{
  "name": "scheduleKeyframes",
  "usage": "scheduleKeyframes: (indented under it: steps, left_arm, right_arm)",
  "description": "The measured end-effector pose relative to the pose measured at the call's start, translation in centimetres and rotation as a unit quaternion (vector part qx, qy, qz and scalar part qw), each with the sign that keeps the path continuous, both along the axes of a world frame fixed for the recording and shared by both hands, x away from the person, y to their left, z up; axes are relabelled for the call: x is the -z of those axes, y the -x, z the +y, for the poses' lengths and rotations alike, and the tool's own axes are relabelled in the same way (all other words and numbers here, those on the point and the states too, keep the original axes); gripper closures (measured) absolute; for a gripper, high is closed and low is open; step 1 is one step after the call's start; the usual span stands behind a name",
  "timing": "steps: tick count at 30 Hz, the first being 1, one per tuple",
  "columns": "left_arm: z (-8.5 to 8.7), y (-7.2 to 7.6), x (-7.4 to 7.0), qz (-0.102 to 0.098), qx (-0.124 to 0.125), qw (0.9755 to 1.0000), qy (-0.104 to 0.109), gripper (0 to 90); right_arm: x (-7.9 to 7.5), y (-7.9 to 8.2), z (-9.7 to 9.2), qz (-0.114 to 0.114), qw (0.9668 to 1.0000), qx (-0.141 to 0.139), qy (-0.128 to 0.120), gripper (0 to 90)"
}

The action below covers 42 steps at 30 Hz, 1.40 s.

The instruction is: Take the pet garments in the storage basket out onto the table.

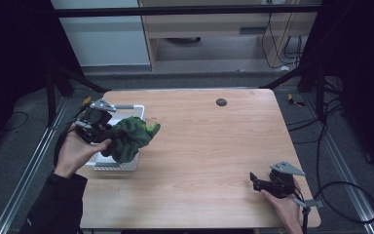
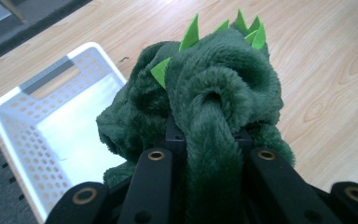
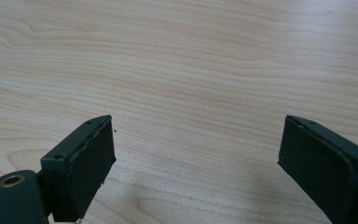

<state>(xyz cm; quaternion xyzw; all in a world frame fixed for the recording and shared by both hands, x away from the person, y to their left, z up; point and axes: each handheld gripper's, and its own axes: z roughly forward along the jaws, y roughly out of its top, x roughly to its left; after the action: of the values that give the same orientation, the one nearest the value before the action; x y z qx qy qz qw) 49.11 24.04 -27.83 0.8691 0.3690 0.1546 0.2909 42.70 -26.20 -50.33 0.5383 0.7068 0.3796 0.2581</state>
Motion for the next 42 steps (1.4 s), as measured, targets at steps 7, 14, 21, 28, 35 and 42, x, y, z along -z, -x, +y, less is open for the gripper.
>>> scheduleKeyframes:
  steps: [7,14,21,28,35,42]
  left_arm:
    - [-1.9,-0.1,-0.1,0.003,0.024,0.9997,-0.005,76.7]
    - [-4.2,-0.3,0.3,0.007,0.050,0.9986,-0.013,76.7]
    - [-6.3,-0.6,1.0,0.012,0.076,0.9969,-0.014,76.7]
    - [-8.1,-0.9,1.7,0.017,0.100,0.9946,-0.020,76.7]
    - [-9.2,-0.9,2.4,0.024,0.113,0.9930,-0.023,76.7]
    - [-10.4,-0.8,3.7,0.034,0.126,0.9911,-0.025,76.6]
  right_arm:
    - [0.0,0.0,0.0,0.000,1.0000,0.000,-0.002,10.5]
    - [0.0,0.0,0.0,-0.003,1.0000,-0.001,0.001,10.5]
    - [-0.1,0.0,-0.1,-0.005,1.0000,0.000,0.001,10.5]
    - [-0.1,0.1,-0.1,-0.007,1.0000,0.000,0.000,10.4]
    - [-0.2,0.1,-0.1,-0.009,1.0000,0.001,0.000,10.4]
    - [-0.2,0.1,-0.1,-0.012,0.9999,0.001,0.002,10.4]
